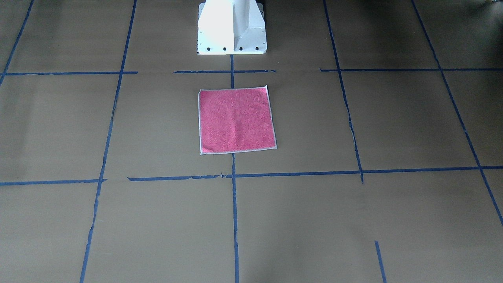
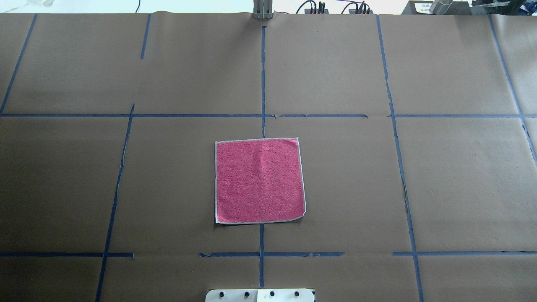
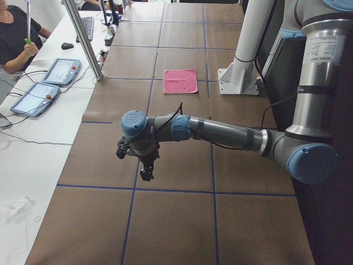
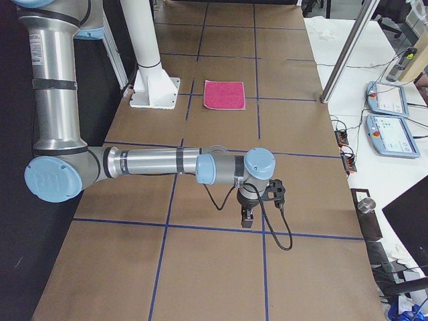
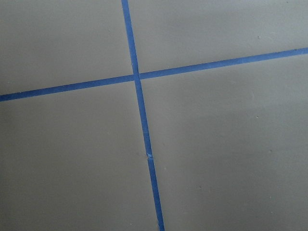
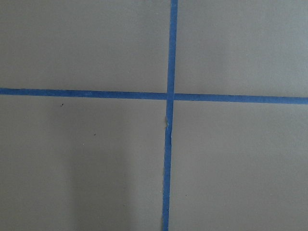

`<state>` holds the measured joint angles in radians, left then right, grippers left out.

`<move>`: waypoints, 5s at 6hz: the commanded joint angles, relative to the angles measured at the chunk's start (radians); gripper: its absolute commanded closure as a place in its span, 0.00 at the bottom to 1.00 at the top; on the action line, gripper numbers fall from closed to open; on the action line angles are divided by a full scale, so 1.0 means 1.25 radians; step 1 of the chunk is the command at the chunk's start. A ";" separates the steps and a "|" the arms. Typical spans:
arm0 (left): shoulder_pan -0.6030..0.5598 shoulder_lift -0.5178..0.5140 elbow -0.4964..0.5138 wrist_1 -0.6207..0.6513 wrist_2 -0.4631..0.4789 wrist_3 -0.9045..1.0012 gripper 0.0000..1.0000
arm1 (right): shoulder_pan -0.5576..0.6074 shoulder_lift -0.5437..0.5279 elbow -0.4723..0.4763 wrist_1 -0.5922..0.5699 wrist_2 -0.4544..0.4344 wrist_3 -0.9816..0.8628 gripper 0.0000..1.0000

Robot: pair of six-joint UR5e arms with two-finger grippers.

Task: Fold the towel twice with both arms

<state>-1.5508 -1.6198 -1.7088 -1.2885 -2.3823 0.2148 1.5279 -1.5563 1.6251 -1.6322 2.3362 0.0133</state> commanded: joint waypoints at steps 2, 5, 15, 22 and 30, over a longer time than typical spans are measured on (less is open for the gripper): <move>0.015 -0.001 0.000 0.001 0.001 -0.005 0.00 | 0.000 -0.001 0.000 0.001 0.000 -0.001 0.00; 0.015 -0.001 -0.001 0.001 0.002 -0.006 0.00 | 0.000 -0.003 0.000 0.002 0.000 -0.001 0.00; 0.017 0.000 -0.002 -0.050 -0.034 -0.002 0.00 | -0.316 0.049 0.247 0.080 0.052 0.643 0.00; 0.069 0.000 -0.001 -0.190 -0.033 -0.137 0.00 | -0.905 0.328 0.189 0.206 -0.406 1.428 0.01; 0.680 -0.190 -0.113 -0.473 0.148 -1.325 0.00 | -0.961 0.337 0.149 0.207 -0.432 1.518 0.60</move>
<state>-0.7766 -1.8057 -1.8496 -1.8784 -2.2546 -1.3319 0.3345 -1.1351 1.8104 -1.3740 1.7963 1.8652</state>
